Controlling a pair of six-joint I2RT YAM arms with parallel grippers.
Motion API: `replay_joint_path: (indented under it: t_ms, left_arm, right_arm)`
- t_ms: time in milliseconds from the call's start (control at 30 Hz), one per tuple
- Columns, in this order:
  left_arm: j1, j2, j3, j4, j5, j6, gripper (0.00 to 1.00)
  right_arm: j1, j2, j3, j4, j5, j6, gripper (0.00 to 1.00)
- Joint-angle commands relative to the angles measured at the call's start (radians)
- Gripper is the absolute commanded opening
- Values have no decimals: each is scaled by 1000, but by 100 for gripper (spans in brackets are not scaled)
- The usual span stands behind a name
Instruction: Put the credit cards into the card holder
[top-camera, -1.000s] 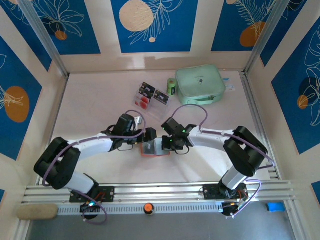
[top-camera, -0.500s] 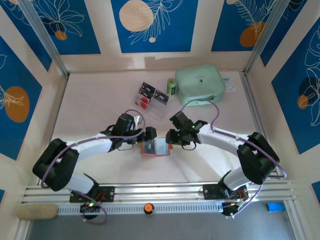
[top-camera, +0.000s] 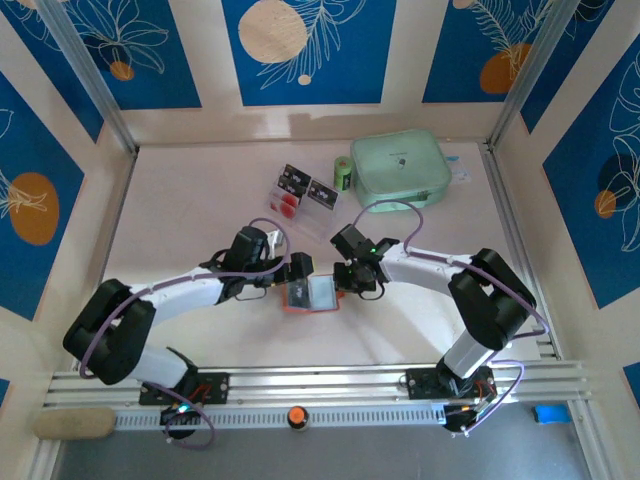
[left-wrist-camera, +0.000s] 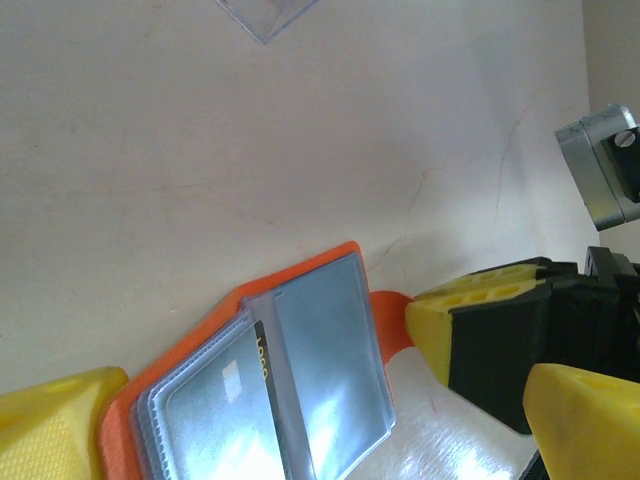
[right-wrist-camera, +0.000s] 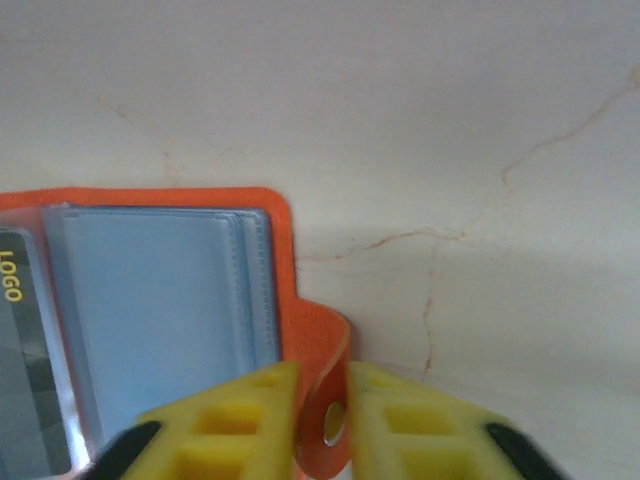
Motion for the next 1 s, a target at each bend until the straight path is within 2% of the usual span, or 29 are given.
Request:
replay_joint_path:
  t_ms: [0, 267, 567, 967]
  left_arm:
    - [4, -22, 20, 7, 23, -4, 100]
    - [-9, -40, 56, 2, 35, -10, 100]
    - [-71, -27, 123, 10, 24, -37, 100]
    - [-180, 108, 170, 66, -38, -87, 100]
  right_arm:
    - [-17, -21, -17, 19, -22, 4, 2]
    - [-81, -72, -137, 195, -183, 41, 0]
    - [-93, -71, -161, 240, -222, 56, 0]
    - [-107, -73, -165, 251, -238, 59, 0]
